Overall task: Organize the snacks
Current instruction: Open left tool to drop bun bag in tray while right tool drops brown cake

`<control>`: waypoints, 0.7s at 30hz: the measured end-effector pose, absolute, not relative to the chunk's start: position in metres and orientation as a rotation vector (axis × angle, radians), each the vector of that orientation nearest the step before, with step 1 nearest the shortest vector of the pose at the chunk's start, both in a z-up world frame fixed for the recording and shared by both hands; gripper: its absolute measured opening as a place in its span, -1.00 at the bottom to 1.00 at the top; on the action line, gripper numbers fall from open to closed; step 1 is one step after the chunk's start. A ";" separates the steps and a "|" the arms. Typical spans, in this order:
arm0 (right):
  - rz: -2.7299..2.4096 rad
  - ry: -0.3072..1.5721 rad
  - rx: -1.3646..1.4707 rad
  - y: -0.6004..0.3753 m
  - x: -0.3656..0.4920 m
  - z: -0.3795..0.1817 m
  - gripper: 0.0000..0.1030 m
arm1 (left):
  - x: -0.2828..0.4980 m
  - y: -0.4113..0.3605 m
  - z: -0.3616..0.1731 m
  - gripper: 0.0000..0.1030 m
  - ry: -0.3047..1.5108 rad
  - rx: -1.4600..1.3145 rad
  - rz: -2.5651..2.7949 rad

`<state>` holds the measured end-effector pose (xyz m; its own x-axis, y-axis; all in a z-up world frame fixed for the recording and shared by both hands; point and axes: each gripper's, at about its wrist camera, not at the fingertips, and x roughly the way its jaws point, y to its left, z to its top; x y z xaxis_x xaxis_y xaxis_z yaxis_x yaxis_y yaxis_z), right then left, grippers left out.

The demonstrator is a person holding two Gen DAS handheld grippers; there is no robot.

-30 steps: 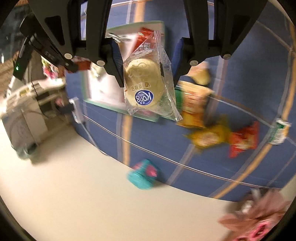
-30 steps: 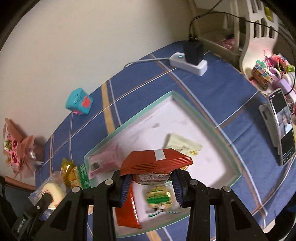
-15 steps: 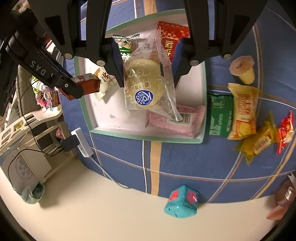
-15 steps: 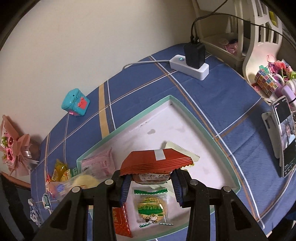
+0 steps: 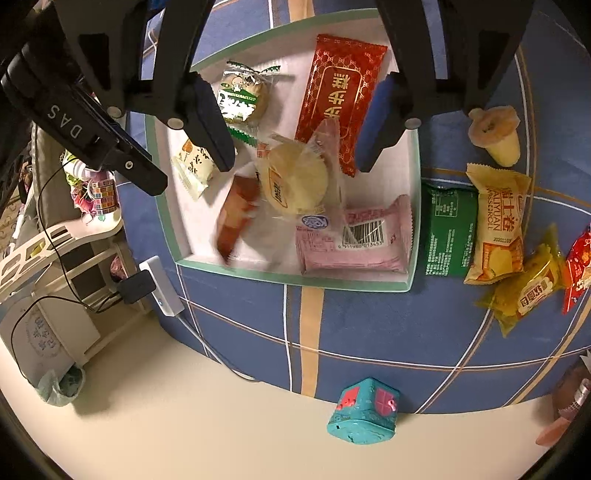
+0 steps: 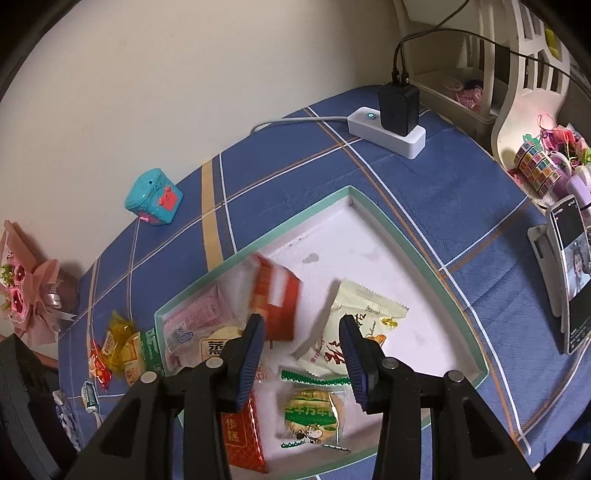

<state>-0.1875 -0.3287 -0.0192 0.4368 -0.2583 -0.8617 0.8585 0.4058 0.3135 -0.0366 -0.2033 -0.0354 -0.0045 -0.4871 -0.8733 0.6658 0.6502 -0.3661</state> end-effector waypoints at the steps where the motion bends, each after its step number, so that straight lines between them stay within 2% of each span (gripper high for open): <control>1: -0.817 0.832 0.867 -0.328 -0.187 -0.019 -0.11 | -0.037 -0.203 -0.035 0.33 1.284 0.176 -0.910; 3: -0.825 0.853 0.858 -0.326 -0.186 -0.017 -0.09 | -0.037 -0.200 -0.031 0.35 1.275 0.204 -0.880; 4: -0.826 0.860 0.853 -0.325 -0.186 -0.016 -0.03 | -0.037 -0.198 -0.030 0.42 1.269 0.218 -0.864; 5: -0.828 0.865 0.846 -0.324 -0.185 -0.015 0.13 | -0.036 -0.197 -0.028 0.61 1.256 0.234 -0.841; 6: -0.833 0.868 0.837 -0.322 -0.184 -0.014 0.29 | -0.035 -0.194 -0.026 0.69 1.232 0.256 -0.806; 7: -0.838 0.871 0.829 -0.320 -0.183 -0.013 0.35 | -0.034 -0.193 -0.025 0.77 1.219 0.268 -0.784; 10: -0.841 0.887 0.810 -0.315 -0.180 -0.011 0.54 | -0.029 -0.185 -0.020 0.81 1.170 0.318 -0.712; 12: -0.839 0.895 0.804 -0.312 -0.178 -0.010 0.65 | -0.028 -0.182 -0.018 0.97 1.132 0.360 -0.661; 14: -0.841 0.903 0.792 -0.309 -0.177 -0.010 0.74 | -0.027 -0.178 -0.018 0.98 1.088 0.395 -0.624; 17: -0.843 0.916 0.766 -0.302 -0.174 -0.009 1.00 | -0.025 -0.173 -0.017 0.99 1.036 0.439 -0.577; 21: -0.834 0.927 0.756 -0.296 -0.173 -0.006 1.00 | -0.024 -0.168 -0.017 0.99 1.023 0.452 -0.563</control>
<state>-0.1729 -0.2960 -0.0062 0.3507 -0.2754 -0.8951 0.8610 0.4708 0.1925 -0.0238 -0.1680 -0.0174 0.4026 -0.2243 -0.8874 0.6291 0.7720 0.0903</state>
